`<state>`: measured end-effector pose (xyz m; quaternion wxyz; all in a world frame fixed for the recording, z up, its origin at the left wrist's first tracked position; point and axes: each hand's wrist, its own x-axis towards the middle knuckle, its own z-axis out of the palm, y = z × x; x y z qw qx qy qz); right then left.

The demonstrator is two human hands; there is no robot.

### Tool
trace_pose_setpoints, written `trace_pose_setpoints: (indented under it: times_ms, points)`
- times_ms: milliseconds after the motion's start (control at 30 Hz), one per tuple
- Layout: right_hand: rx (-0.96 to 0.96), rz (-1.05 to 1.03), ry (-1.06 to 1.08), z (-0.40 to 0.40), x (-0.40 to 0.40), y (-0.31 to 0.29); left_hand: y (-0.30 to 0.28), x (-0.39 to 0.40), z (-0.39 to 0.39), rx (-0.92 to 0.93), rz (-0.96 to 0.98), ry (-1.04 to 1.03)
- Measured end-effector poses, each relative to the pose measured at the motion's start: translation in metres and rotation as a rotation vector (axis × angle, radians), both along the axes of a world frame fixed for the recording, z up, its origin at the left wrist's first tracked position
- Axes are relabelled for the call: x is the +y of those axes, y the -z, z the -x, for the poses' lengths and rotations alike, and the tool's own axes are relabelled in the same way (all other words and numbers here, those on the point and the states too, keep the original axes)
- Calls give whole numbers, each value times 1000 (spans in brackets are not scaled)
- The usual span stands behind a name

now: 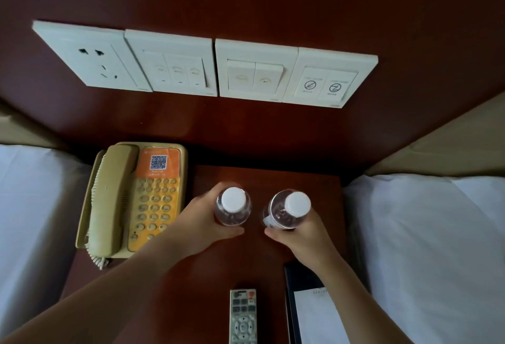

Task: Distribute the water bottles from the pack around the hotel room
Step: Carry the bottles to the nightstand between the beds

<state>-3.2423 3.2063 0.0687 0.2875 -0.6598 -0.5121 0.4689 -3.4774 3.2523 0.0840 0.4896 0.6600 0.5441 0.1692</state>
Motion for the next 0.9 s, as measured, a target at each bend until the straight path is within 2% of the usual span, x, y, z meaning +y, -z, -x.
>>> trace_pose_setpoints:
  times_ms: [233,367,533,900]
  points:
    - [-139,-15,-61,-2,32,13,9,42,-9,70,-34,11]
    - [-226,-46,-131,-10,61,40,13,66,-17,99,-76,31]
    - [-175,-23,-150,-6,77,18,21,72,-22,168,-110,77]
    - [-132,-16,-177,-7,84,19,32,71,-24,93,-33,-26]
